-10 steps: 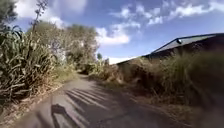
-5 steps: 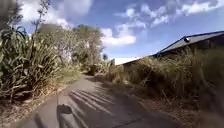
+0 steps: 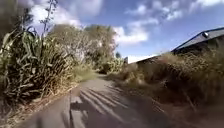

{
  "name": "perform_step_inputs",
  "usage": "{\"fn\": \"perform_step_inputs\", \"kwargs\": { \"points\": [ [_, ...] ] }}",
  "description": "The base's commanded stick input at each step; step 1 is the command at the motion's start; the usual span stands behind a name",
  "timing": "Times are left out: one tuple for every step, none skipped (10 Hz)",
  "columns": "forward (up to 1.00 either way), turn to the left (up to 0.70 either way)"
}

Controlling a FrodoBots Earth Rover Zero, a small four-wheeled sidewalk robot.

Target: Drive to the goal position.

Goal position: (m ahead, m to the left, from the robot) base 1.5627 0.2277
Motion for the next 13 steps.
{"fn": "perform_step_inputs", "kwargs": {
  "points": [
    [0.7, 0.34],
    [0.7, 0.29],
    [0.7, 0.04],
    [0.7, -0.01],
    [0.7, -0.01],
    [0.7, -0.01],
    [0.7, -0.01],
    [0.7, -0.01],
    [0.7, -0.01],
    [0.7, -0.01],
    [0.7, -0.01],
    [0.7, -0.36],
    [0.7, -0.36]
  ]
}}
